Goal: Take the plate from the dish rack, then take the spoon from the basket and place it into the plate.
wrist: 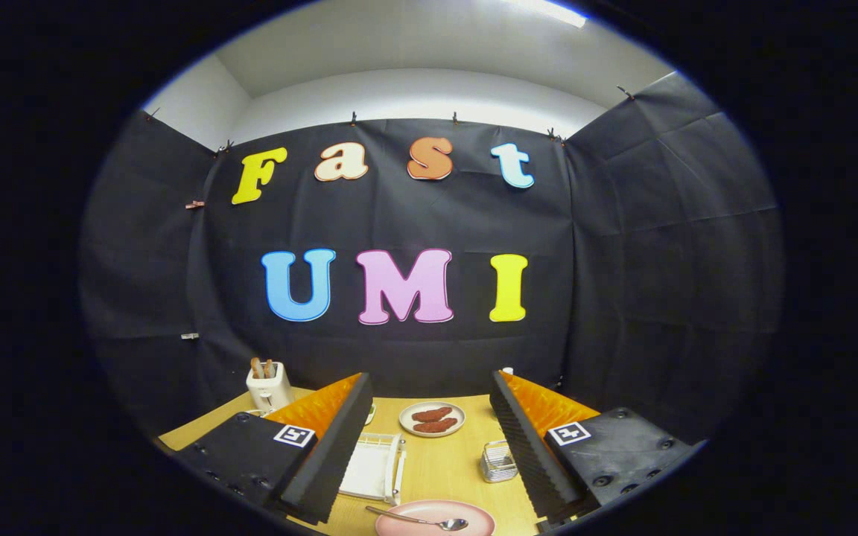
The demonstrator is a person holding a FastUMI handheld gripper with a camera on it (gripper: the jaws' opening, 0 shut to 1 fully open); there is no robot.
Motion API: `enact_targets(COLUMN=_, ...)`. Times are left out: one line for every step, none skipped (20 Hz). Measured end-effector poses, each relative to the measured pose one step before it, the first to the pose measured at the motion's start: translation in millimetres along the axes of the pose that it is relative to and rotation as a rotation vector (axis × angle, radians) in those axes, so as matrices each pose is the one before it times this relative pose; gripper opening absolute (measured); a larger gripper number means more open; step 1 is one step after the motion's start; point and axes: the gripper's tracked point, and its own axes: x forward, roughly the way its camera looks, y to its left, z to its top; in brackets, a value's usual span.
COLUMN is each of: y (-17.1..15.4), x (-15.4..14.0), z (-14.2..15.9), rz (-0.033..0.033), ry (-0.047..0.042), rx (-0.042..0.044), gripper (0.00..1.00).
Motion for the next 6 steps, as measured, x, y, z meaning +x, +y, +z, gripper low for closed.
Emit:
enact_targets(y=-2.67, x=0.95, z=-2.49, rz=-0.00803, ry=0.00118, rx=-0.00053, gripper=0.97)
enact_targets(y=-1.03, x=1.42, z=-2.83, rz=-0.00498, ry=0.0052, rx=0.00612, gripper=0.97)
enact_targets(y=0.7, x=1.68, z=-1.37, rz=0.00195, ry=0.00378, rx=0.01026, gripper=0.98)
enact_targets(y=1.44, x=1.89, z=-0.97, rz=0.00346, ry=0.00332, rx=0.01011, gripper=0.98)
enact_targets(y=-0.33, x=2.29, z=-1.48, rz=0.00289, ry=0.00488, rx=0.00561, gripper=0.97)
enact_targets(y=-0.74, x=2.34, z=-1.78, rz=0.00168, ry=0.00665, rx=0.0007, gripper=0.97)
